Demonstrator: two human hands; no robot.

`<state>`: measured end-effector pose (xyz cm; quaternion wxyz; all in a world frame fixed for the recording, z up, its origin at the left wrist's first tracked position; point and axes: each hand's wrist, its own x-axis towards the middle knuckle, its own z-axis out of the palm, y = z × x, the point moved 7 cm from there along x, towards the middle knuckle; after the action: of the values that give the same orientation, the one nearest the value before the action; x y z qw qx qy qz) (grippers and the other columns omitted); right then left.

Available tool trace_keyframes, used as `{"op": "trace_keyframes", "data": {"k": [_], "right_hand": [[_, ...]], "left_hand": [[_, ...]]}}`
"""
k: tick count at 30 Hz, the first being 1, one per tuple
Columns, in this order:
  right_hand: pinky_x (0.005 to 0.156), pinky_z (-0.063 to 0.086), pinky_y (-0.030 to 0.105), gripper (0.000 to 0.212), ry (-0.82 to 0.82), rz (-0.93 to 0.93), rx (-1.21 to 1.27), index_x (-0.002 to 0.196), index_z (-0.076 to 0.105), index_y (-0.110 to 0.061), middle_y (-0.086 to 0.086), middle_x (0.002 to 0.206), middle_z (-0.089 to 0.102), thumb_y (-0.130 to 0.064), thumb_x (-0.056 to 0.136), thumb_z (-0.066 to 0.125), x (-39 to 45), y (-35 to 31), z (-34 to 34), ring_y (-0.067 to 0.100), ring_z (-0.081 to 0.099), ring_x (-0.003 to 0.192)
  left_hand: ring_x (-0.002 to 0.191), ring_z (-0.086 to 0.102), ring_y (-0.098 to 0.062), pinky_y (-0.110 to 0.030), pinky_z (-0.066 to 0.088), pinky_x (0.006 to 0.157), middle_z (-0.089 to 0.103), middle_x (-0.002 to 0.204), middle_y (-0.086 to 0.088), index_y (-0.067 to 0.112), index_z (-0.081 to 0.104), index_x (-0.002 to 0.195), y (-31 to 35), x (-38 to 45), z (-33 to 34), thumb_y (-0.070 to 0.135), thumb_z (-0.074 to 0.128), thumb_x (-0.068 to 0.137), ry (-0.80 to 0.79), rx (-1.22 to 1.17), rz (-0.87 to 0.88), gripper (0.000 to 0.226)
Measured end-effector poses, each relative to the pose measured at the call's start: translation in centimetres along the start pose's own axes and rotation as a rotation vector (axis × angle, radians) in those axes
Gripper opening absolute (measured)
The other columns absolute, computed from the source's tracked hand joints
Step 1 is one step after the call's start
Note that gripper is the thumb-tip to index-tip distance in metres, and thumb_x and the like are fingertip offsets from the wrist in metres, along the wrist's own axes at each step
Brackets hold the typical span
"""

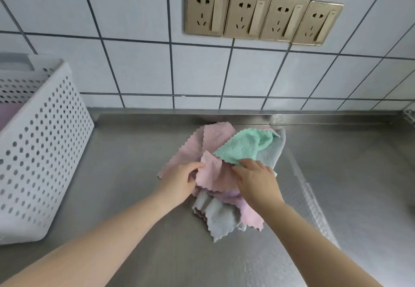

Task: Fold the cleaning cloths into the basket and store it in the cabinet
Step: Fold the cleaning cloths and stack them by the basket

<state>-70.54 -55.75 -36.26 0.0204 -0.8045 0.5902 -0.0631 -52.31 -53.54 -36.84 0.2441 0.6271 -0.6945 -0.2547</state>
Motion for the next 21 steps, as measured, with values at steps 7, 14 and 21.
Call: {"op": "trace_keyframes", "data": {"k": [7, 14, 21], "right_hand": [[0.071, 0.041, 0.030, 0.030, 0.069, 0.099, 0.285, 0.117, 0.065, -0.029, 0.003, 0.105, 0.062, -0.021, 0.095, 0.047, 2.2, 1.5, -3.3, 0.025, 0.059, 0.095], [0.066, 0.050, 0.036, 0.023, 0.226, -0.043, -0.099, 0.109, 0.064, -0.021, -0.001, 0.109, 0.060, -0.017, 0.088, 0.056, 4.2, 2.9, -9.1, 0.031, 0.062, 0.088], [0.065, 0.051, 0.035, 0.026, 0.475, -0.061, -0.139, 0.103, 0.061, -0.015, 0.003, 0.119, 0.059, -0.034, 0.086, 0.062, 6.2, 3.0, -15.7, 0.030, 0.063, 0.085]], "left_hand": [[0.077, 0.053, 0.005, -0.017, 0.045, 0.071, 0.060, 0.084, 0.010, 0.020, 0.067, 0.083, -0.9, 1.3, -3.1, 0.009, 0.070, 0.080, 0.214, -0.163, 0.112, 0.012], [0.053, 0.052, 0.000, -0.013, 0.038, 0.053, 0.056, 0.059, 0.006, 0.018, 0.049, 0.066, 1.0, 3.3, -10.0, 0.020, 0.056, 0.093, 0.529, -0.205, 0.209, 0.028], [0.060, 0.069, -0.005, -0.015, 0.051, 0.051, 0.062, 0.096, -0.002, 0.021, 0.060, 0.088, 2.0, 4.8, -14.9, 0.010, 0.048, 0.097, 0.583, -0.660, 0.242, 0.019]]}}
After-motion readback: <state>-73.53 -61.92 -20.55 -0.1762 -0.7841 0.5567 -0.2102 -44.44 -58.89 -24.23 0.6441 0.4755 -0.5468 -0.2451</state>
